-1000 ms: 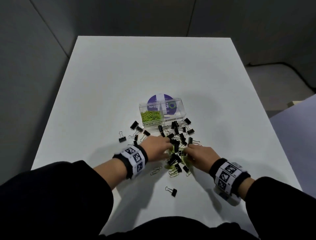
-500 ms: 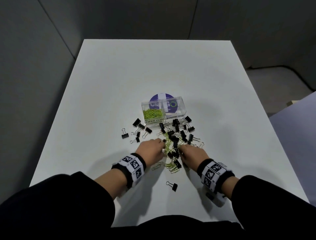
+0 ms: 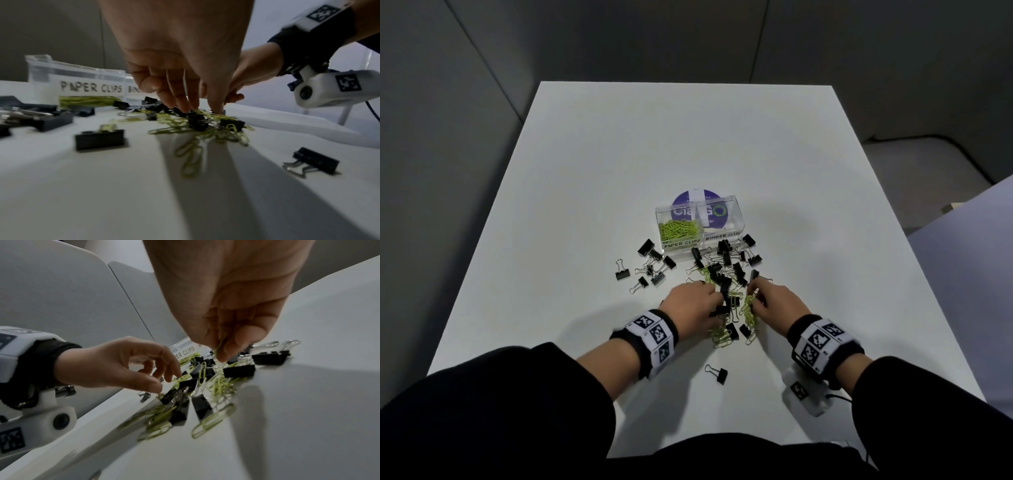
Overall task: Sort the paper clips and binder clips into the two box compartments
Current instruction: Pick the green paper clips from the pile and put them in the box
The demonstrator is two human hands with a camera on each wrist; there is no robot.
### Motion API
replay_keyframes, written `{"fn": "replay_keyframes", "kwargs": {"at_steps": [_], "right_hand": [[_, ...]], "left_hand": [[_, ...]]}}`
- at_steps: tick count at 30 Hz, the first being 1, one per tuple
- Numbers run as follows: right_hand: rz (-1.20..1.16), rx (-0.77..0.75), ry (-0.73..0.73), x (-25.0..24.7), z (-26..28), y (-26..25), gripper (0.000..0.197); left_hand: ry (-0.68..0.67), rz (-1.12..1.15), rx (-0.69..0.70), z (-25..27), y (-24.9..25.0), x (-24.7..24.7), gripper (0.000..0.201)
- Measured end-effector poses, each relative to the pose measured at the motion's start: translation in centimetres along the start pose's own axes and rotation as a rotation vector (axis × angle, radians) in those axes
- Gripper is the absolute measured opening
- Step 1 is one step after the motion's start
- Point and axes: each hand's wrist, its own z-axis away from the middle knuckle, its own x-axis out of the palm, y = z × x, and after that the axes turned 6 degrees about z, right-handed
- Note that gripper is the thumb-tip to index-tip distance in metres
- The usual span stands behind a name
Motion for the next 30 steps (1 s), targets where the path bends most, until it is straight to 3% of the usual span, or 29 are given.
{"fn": "replay_keyframes", "kwargs": {"at_steps": [3,7,12,15,19,24,30], "right_hand": [[-0.014,0.006,-0.013,0.1,0.3,0.6,0.029],[-0.068,0.035,-0.07,0.5,1.0,1.0,0.012],[-0.008,0.059,-0.079,1.3,1.5,1.9,0.01],[0.096,0.078,-0.078,1.6,1.7,2.7,0.02],[0.063,0.138,-0.033,2.6,2.2,3.1,0.03],[0.069,0.115,0.003,3.3,1.6,1.7,0.03],[0.084,0.098,0.0,3.2,0.3,0.7,0.032]], "left_hand": [[-0.031,0.011,-0.035,-0.6,1.0,0.6,0.043],[-0.069,0.097,-0.101,-1.0,1.5,0.9,0.042],[-0.104,0.192,-0.136,-1.2,1.5,0.8,0.045],[-0.095,0.268,-0.136,-1.2,1.4,0.7,0.039],[-0.091,0.367,-0.157,-0.9,1.1,0.8,0.029],[0.046,0.451,-0.165,-0.1,-0.2,-0.5,0.015],[0.243,0.42,-0.431,2.1,-6.6,-3.3,0.012]]}}
